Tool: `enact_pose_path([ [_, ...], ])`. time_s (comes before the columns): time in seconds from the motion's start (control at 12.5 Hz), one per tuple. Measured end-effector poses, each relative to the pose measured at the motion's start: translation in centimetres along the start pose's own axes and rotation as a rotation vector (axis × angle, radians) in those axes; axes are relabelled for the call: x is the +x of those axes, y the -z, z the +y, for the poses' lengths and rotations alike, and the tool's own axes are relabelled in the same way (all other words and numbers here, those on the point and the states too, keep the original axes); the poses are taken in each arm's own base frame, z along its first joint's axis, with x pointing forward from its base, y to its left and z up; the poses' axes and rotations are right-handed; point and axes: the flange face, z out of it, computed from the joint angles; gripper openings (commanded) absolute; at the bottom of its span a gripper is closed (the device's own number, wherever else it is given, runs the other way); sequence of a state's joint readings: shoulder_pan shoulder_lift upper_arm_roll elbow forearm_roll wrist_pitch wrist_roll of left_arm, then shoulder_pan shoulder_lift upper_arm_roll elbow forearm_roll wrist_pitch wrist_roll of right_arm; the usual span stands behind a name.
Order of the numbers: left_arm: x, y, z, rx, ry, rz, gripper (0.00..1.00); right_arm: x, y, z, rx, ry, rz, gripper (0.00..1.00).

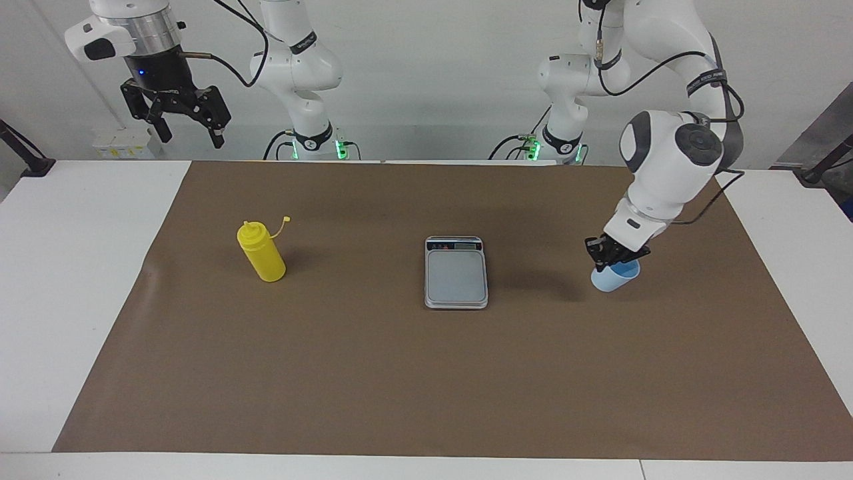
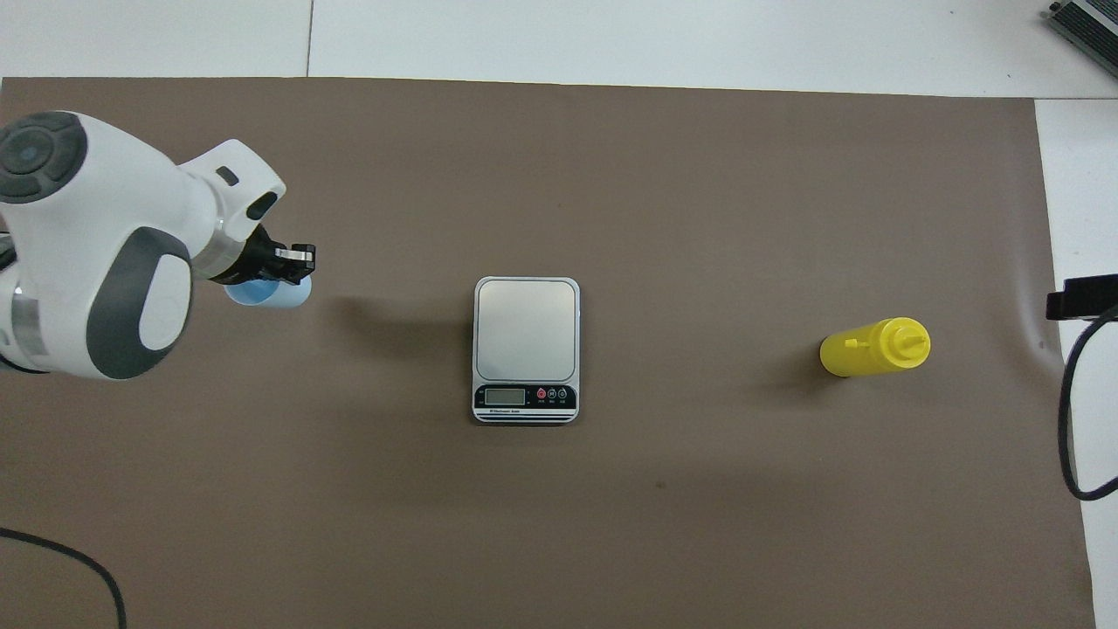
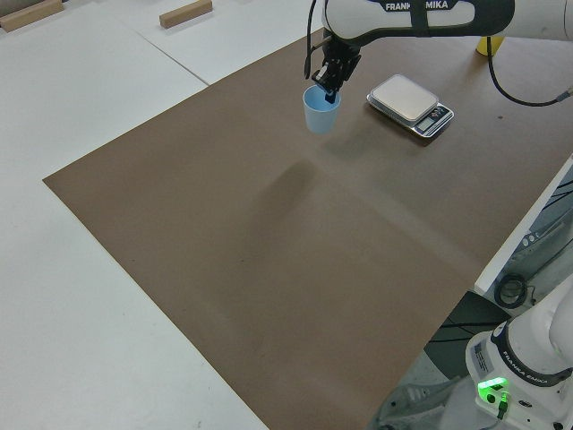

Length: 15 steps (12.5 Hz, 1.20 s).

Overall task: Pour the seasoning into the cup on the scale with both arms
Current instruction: 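Lift the blue cup with the left gripper and carry it over the scale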

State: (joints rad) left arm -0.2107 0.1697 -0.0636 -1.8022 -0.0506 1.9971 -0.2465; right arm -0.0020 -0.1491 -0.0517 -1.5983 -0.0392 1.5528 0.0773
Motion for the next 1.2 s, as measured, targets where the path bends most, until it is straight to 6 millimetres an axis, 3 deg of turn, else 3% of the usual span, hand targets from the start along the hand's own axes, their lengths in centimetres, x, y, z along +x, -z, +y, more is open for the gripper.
enact_pose_path([
  [0.32, -3.2, 1.4, 13.3, -0.023, 0.113, 0.023, 0.0, 0.0, 0.0, 0.0, 0.0, 0.0, 0.0, 1.0],
  [0.48, -5.0, 2.2, 17.8, -0.01, 0.139, 0.024, 0.0, 0.0, 0.0, 0.0, 0.0, 0.0, 0.0, 1.0],
  [0.72, -6.2, 2.8, 21.7, 0.005, 0.176, 0.01, 0.0, 0.0, 0.0, 0.0, 0.0, 0.0, 0.0, 1.0],
  [1.2, -4.8, -2.0, 26.4, 0.074, 0.23, -0.018, 0.0, 0.0, 0.0, 0.0, 0.0, 0.0, 0.0, 1.0],
])
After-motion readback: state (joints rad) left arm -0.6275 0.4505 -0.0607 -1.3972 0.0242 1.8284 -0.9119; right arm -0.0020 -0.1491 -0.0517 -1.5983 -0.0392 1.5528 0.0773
